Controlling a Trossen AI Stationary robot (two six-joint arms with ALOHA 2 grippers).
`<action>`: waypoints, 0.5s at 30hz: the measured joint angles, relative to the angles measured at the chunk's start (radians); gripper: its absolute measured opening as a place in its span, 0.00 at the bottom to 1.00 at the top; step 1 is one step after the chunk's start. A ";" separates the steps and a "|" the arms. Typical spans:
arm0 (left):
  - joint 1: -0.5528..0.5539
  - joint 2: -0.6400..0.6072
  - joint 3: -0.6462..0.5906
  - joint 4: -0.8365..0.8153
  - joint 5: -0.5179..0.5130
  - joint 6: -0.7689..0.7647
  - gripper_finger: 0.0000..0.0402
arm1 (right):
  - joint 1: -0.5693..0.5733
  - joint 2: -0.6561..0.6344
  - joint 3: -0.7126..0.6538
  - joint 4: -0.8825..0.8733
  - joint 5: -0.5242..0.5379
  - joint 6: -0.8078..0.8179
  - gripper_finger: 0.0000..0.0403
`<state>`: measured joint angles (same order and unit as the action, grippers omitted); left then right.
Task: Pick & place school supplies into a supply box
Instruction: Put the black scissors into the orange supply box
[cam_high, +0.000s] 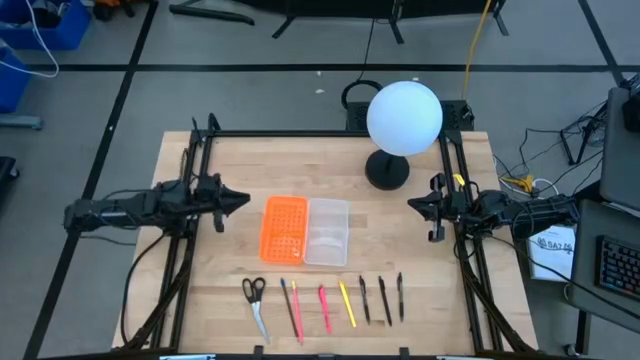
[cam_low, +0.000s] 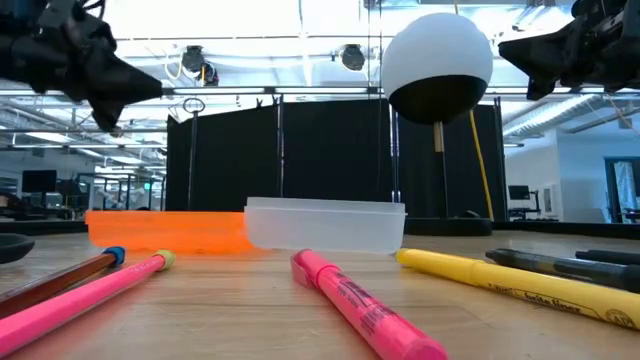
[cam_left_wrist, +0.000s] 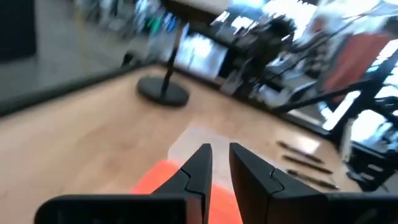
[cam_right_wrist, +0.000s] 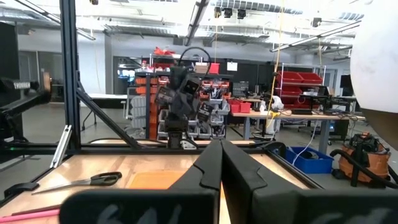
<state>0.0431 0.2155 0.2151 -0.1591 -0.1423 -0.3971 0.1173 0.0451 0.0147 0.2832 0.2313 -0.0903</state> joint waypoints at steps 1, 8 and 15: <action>-0.027 0.049 0.043 -0.045 -0.037 -0.037 0.14 | 0.000 0.000 0.000 0.000 0.000 0.000 0.00; -0.214 0.450 0.369 -0.404 -0.211 -0.355 0.02 | 0.000 0.000 0.000 -0.015 0.000 0.000 0.00; -0.363 0.803 0.626 -0.724 -0.236 -0.833 0.01 | 0.000 0.000 0.000 -0.016 0.000 0.000 0.00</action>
<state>-0.3201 1.0184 0.8408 -0.8828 -0.3780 -1.2304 0.1173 0.0456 0.0147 0.2676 0.2317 -0.0907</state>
